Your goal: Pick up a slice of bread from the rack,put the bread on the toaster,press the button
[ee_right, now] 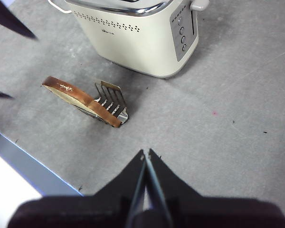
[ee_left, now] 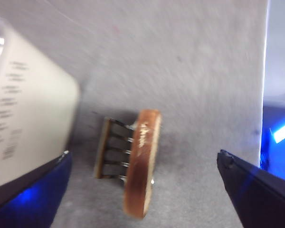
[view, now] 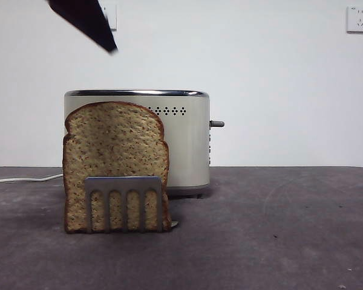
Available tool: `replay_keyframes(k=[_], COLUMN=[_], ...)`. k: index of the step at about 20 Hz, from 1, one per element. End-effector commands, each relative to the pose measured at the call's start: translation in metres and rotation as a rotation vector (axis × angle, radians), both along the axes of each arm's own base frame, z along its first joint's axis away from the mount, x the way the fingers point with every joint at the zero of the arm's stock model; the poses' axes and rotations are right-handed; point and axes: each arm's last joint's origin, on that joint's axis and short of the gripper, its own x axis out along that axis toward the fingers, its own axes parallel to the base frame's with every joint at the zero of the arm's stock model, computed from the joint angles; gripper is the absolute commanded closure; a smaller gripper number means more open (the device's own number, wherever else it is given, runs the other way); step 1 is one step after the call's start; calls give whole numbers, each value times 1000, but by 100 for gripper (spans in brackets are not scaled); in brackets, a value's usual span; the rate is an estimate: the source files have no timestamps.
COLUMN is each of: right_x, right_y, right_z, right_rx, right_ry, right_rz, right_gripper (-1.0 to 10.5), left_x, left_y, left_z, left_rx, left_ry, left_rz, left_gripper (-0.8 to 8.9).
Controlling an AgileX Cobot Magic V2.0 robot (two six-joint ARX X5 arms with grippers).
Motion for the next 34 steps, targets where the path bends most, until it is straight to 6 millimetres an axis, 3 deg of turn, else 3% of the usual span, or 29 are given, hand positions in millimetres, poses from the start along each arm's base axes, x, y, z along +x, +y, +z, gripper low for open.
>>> replay_keyframes(k=[1, 6, 7, 10, 13, 26, 29, 34], right_x=[0, 0, 0, 0, 0, 3, 4, 6], right_y=[0, 0, 0, 0, 0, 1, 1, 1], right_z=[1, 1, 1, 1, 1, 0, -1, -2], right_rx=[-2, -2, -2, -2, -2, -3, -4, -5], right_ry=[-8, -8, -8, -8, -8, 4, 9, 18], right_rz=[6, 6, 6, 6, 6, 6, 6, 6], right_gripper=[958, 958, 958, 958, 958, 958, 958, 958], left_x=[10, 28, 30, 32, 32, 31, 29, 20], left_y=[-12, -27, -28, -30, -30, -29, -28, -20], left_z=[-16, -47, -51, -56, -56, -46, -23, 47], left_rx=[64, 165, 182, 196, 197, 185, 164, 97], left_ry=[14, 90, 93, 100, 103, 85, 58, -54], left_rz=[-40, -41, -42, -48, -48, -45, -44, -28], left_gripper=[186, 192, 239, 481, 810, 822, 822, 822])
